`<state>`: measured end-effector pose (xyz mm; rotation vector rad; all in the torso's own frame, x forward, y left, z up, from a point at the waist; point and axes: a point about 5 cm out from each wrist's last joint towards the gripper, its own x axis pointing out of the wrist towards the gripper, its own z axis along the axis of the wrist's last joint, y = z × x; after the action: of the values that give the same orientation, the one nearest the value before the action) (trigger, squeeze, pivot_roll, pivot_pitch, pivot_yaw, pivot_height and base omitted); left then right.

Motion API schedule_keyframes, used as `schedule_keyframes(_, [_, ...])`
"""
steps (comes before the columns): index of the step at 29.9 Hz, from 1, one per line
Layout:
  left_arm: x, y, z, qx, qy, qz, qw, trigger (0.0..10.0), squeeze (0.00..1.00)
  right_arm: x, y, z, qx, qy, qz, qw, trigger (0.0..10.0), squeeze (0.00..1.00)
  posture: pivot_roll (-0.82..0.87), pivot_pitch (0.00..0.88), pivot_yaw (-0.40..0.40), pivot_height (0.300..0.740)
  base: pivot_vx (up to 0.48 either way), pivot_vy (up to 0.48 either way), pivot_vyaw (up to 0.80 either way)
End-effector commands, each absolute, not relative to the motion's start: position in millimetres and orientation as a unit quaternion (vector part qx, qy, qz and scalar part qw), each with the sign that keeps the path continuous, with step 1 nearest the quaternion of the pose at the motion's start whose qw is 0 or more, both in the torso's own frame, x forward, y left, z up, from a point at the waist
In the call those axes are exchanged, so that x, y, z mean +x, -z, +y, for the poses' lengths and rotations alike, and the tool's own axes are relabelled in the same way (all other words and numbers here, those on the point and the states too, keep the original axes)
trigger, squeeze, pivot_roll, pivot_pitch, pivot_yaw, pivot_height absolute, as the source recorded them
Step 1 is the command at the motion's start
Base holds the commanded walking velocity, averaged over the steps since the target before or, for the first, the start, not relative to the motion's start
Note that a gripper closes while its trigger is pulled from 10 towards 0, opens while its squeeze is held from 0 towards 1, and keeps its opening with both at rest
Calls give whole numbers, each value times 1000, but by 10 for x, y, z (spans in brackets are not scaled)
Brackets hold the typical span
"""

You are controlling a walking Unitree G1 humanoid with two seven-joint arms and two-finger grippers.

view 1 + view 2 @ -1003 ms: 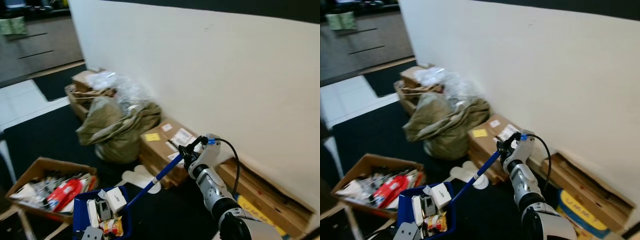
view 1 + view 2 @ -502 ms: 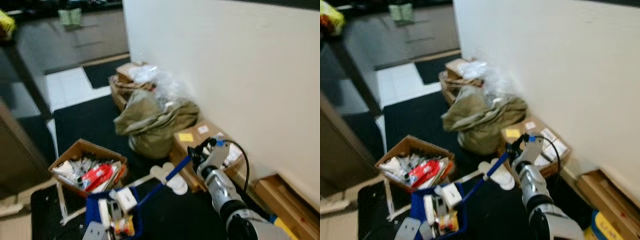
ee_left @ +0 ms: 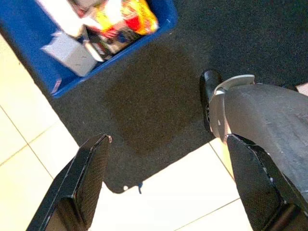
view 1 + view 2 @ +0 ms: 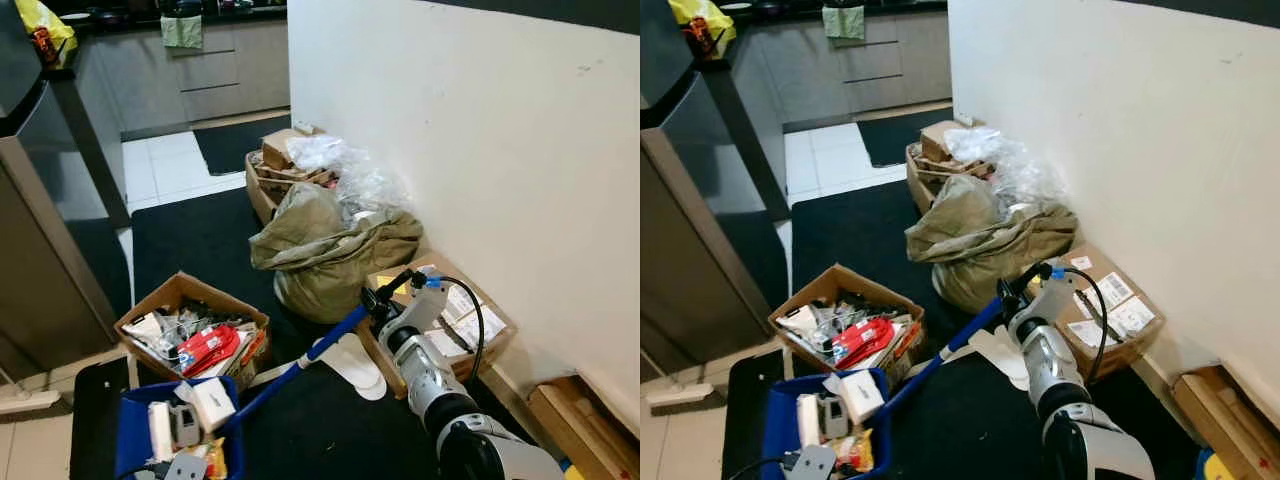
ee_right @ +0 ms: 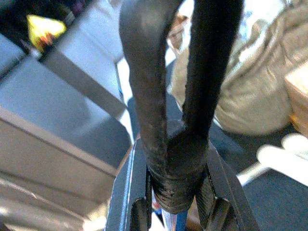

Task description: Sweep floor

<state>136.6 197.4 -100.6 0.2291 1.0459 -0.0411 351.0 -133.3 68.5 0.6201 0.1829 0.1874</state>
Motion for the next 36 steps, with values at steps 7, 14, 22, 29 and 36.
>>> schedule_keyframes(7, [1404,990,2001,113,23,495,861,10000,0,3722,-1138,-1264,374,-136,-1,917,10000,0,-21,0,0,740,306,0,0])
schedule_keyframes(14, [1402,990,1998,114,26,495,861,10000,0,3718,-1148,-1232,366,-146,-3,919,10000,0,-24,0,6,740,313,0,0])
schedule_keyframes(22, [1397,993,1993,116,29,496,860,10000,0,3733,-1173,-1225,329,-143,1,933,10000,0,-22,0,2,740,317,0,0])
schedule_keyframes(29, [1418,987,1982,117,32,494,861,10000,0,3771,-1264,-1195,301,-146,-7,942,10000,0,-22,0,-2,740,318,0,0])
schedule_keyframes(36, [1426,985,1978,117,32,493,861,10000,0,3789,-1328,-1157,291,-154,-17,944,10000,0,-22,0,-4,740,319,0,0])
